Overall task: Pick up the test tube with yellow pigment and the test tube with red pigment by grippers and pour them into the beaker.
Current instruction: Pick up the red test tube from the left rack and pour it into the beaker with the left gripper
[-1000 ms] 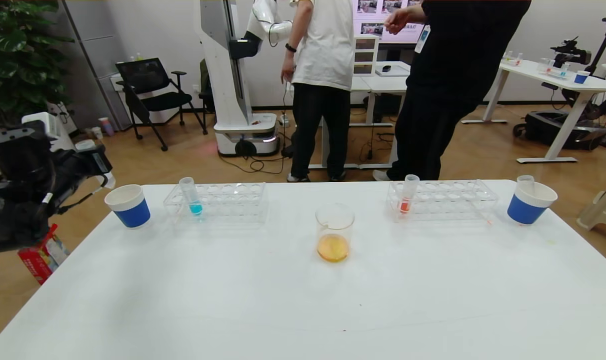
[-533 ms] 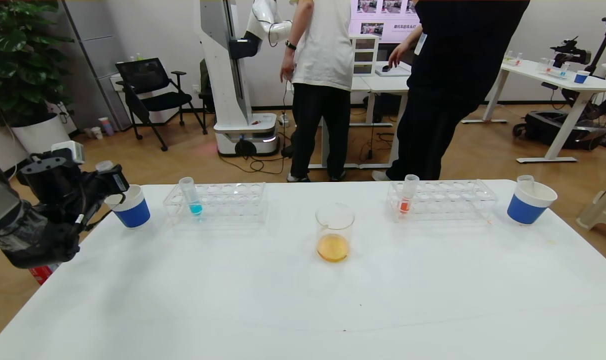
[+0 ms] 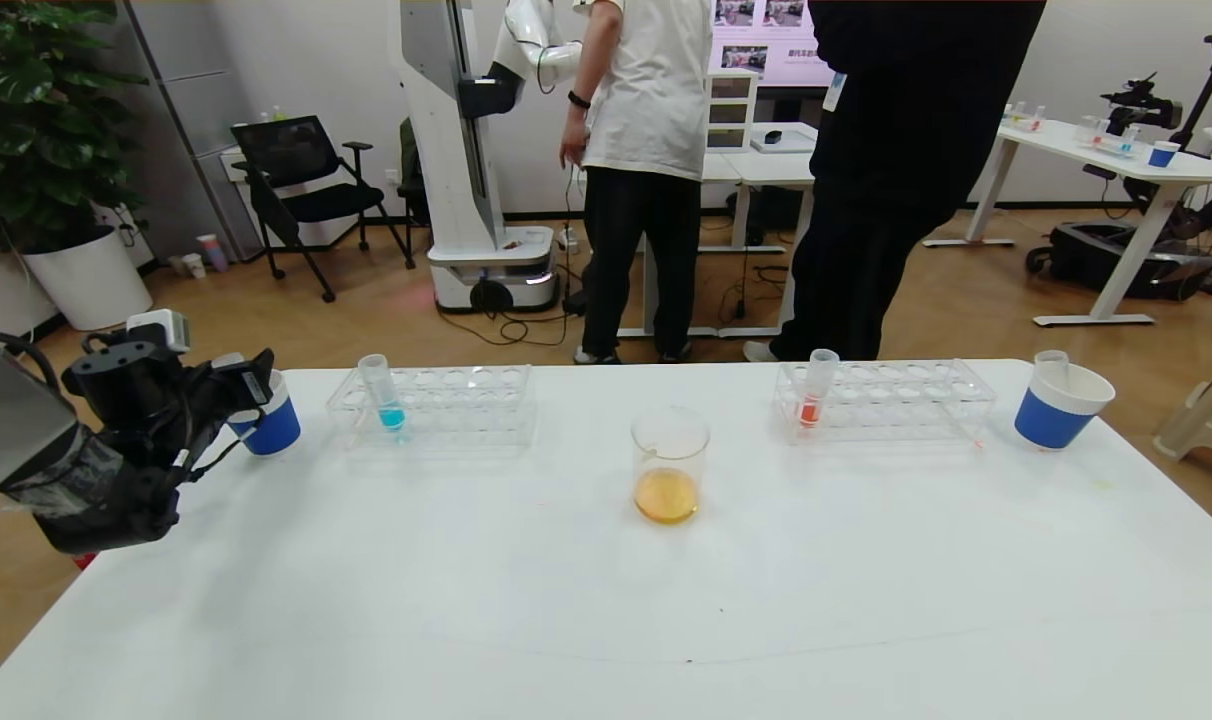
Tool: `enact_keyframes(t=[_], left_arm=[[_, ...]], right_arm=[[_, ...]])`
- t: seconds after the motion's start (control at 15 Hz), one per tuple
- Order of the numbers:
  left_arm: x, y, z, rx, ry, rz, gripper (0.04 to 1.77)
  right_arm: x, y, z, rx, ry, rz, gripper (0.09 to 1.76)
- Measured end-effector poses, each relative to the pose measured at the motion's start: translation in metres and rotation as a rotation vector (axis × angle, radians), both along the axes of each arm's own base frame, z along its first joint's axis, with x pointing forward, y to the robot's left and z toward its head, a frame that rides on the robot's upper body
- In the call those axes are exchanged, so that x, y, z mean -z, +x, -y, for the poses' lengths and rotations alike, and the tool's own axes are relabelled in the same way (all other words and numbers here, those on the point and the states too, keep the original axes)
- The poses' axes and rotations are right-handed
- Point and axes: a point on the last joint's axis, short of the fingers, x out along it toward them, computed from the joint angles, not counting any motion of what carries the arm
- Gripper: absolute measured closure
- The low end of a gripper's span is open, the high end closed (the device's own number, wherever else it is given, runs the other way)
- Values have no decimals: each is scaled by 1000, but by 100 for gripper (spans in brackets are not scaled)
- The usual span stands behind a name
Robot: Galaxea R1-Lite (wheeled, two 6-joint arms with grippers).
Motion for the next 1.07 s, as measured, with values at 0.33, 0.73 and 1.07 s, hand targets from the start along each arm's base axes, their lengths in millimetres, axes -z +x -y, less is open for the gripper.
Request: enact_keyframes(t=[0.33, 0.73, 1.07], left_arm=[[-8, -1, 1, 0, 9, 14, 8], [-67, 7, 60, 100, 15, 79, 8], [-103, 8, 147, 222, 15, 141, 8]], right_arm=[[0, 0, 0, 0, 0, 0, 11], [0, 0, 0, 0, 0, 0, 11], [0, 0, 0, 0, 0, 0, 11]])
